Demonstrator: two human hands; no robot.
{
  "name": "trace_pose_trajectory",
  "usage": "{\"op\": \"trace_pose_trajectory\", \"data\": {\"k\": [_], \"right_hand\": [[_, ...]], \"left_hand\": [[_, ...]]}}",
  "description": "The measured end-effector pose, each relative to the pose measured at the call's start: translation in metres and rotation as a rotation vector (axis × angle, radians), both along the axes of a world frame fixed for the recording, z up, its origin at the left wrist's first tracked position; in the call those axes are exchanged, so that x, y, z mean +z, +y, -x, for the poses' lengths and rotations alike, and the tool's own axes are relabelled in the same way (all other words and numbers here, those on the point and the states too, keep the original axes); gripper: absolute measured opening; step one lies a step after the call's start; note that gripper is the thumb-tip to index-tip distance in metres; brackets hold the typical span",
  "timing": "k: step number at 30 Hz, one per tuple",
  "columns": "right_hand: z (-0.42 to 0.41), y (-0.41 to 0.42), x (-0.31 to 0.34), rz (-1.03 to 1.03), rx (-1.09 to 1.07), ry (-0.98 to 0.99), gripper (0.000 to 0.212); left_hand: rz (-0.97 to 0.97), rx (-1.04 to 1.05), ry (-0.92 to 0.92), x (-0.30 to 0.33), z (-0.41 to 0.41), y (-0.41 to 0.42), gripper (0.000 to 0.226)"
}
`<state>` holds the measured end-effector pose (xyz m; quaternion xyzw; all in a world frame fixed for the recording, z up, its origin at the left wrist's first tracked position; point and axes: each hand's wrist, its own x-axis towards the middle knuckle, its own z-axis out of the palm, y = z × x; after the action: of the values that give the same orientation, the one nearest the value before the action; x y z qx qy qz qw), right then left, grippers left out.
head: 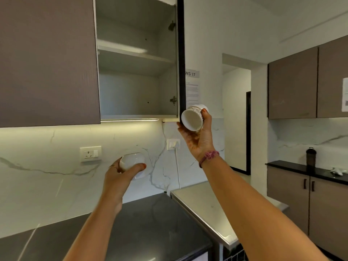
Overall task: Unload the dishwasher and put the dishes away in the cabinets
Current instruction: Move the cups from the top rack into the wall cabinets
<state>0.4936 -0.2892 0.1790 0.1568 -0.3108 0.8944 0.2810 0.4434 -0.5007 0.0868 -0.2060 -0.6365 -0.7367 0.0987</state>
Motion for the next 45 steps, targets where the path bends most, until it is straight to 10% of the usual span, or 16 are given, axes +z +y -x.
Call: {"op": "trace_pose_trajectory", "data": {"k": [21,37,45], "right_hand": [[-0.008,0.090,-0.017,-0.353,-0.606,-0.256,0.058],[0.173,-0.003,0.018,-0.770,-0.571,-0.302,0.015],[0.266,-0.020,0.046,-0.856,-0.609,-0.268,0.045]], "left_hand": [[0.052,0.018,0.074,0.021,0.023,0.038,0.054],[-0.040,0.234,0.233,0.116,0.173,0.026,0.081],[0.111,0.395,0.392,0.146,0.256,0.007,0.068]]}}
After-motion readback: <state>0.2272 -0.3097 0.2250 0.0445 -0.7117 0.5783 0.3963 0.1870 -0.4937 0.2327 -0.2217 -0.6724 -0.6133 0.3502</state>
